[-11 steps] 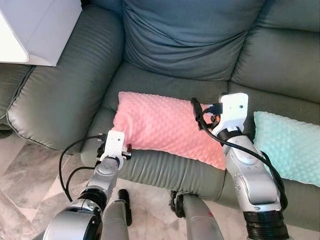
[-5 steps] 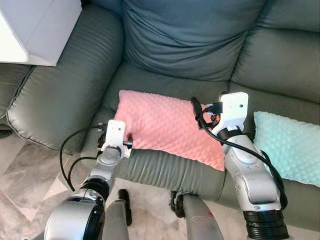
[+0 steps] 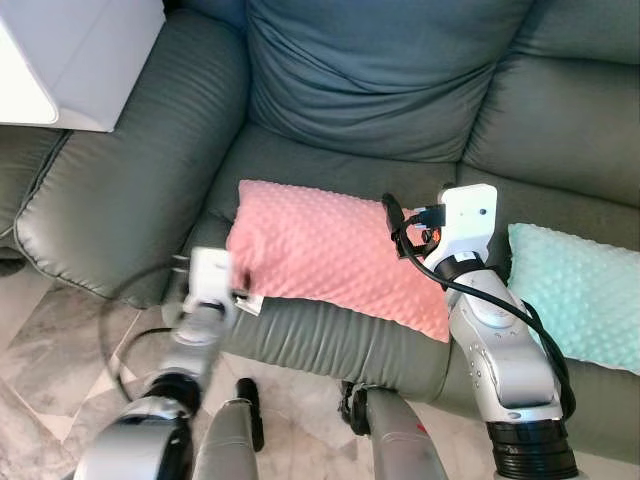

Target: Move the pillow to the sofa

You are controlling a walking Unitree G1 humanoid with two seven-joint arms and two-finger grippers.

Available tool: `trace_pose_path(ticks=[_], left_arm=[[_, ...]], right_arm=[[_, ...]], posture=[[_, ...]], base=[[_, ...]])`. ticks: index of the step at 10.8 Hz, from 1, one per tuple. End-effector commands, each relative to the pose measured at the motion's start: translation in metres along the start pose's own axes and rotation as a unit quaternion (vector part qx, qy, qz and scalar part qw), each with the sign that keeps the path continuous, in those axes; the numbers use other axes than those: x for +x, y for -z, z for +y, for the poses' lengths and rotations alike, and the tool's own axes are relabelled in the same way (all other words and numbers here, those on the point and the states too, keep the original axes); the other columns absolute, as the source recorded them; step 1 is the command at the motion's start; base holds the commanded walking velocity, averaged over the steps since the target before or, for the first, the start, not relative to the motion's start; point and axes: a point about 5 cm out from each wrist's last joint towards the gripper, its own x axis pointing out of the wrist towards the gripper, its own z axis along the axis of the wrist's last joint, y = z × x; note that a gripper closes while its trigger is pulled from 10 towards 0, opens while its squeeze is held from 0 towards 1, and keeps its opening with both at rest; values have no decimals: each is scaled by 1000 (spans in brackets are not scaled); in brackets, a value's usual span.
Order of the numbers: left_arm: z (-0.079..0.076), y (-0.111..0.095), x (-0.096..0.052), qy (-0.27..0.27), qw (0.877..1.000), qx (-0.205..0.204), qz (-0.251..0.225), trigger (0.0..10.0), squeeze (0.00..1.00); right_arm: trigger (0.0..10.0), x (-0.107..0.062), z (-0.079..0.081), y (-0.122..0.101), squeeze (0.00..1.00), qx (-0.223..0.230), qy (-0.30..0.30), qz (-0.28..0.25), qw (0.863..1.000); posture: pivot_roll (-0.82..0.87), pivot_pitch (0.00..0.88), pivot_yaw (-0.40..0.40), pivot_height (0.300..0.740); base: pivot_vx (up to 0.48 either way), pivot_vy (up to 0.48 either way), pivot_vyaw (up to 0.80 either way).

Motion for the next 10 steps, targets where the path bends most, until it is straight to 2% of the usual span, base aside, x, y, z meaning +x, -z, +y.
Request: trace_pose_path(ticks=[1, 3, 4, 5, 6, 7, 8, 10], left_arm=[[7, -1, -5, -2, 999, -14, -29, 10000, 0], [31, -32, -17, -19, 991, -38, -127, 10000, 0], [35, -42, -20, -16, 987, -36, -154, 10000, 0], [38, -54, -27, -7, 982, -29, -188, 10000, 0], [39, -56, -28, -6, 981, -26, -194, 10000, 0], [40, -56, -34, -8, 979, -26, -201, 10000, 0], [37, -58, -45, -5, 976, -12, -216, 10000, 0], [36, -57, -55, -7, 976, -10, -219, 10000, 0]], right_arm=[[10000, -3, 0, 0, 0, 2, 0, -4, 1000], [10000, -12, 5, 7, 0, 7, -8, 2, 1000], [10000, -15, 7, 11, 0, 10, -15, 9, 1000], [10000, -28, 10, 21, 0, 18, -25, 29, 999], [10000, -31, 10, 25, 0, 18, -28, 36, 999], [10000, -45, 9, 30, 0, 14, -28, 42, 999], [10000, -56, 2, 38, 0, -7, -18, 54, 998], [10000, -58, -5, 40, 0, -24, -7, 47, 999]], posture=[[-129, 333, -1, 740], [-109, 298, -9, 740], [-98, 282, -14, 740], [-86, 256, -19, 740], [-85, 241, -21, 740], [-86, 222, -19, 740], [-86, 193, -20, 740], [-65, 164, -14, 740]], base=[[0, 0, 0], [0, 0, 0], [0, 0, 0], [0, 0, 0], [0, 0, 0], [0, 0, 0], [0, 0, 0], [0, 0, 0]])
